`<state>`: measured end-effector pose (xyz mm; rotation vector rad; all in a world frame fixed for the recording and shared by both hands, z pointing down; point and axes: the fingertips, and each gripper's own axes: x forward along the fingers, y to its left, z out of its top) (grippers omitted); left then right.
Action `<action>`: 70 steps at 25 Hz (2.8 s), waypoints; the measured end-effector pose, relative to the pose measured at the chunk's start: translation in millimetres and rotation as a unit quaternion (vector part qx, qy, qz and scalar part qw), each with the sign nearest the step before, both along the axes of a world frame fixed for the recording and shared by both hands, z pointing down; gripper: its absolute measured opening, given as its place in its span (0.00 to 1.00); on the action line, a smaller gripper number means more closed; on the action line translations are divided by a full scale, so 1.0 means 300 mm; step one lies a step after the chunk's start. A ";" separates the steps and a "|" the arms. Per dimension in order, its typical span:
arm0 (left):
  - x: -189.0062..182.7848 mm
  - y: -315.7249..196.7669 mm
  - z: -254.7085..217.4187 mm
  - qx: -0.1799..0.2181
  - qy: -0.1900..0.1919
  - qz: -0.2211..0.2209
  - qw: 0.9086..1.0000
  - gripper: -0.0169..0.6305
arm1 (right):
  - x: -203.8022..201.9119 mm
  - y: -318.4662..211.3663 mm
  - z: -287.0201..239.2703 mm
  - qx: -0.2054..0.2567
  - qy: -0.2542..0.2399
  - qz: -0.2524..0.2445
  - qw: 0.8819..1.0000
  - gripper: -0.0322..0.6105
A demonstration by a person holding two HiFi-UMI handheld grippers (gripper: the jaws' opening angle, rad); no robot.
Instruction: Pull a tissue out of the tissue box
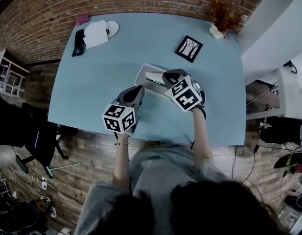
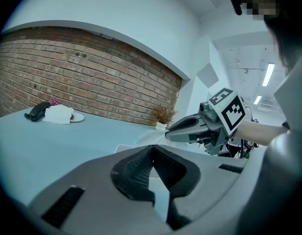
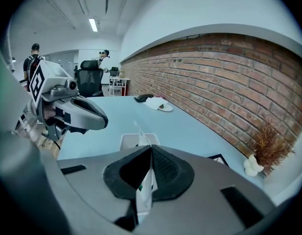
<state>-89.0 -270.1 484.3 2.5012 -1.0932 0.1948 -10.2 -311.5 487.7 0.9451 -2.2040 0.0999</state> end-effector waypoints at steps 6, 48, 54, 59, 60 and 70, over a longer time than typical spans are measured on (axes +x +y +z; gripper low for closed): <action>0.005 0.012 -0.035 0.012 0.002 -0.001 1.000 0.03 | 0.012 0.013 -0.062 0.019 -0.019 0.001 1.000 0.05; 0.147 0.206 -0.215 0.079 0.004 -0.014 0.997 0.03 | 0.169 0.209 -0.345 0.123 -0.122 0.009 0.985 0.05; 0.165 0.240 -0.266 0.103 0.007 -0.021 0.994 0.03 | 0.209 0.253 -0.399 0.147 -0.172 0.005 0.974 0.05; 0.154 0.287 -0.324 0.132 0.013 -0.035 0.990 0.03 | 0.258 0.311 -0.379 0.145 -0.197 0.015 0.970 0.05; 0.152 0.297 -0.333 0.138 0.013 -0.037 0.990 0.03 | 0.265 0.325 -0.370 0.145 -0.200 0.016 0.969 0.05; 0.153 0.376 -0.355 0.160 0.009 -0.047 0.986 0.03 | 0.295 0.429 -0.327 0.154 -0.219 0.020 0.963 0.05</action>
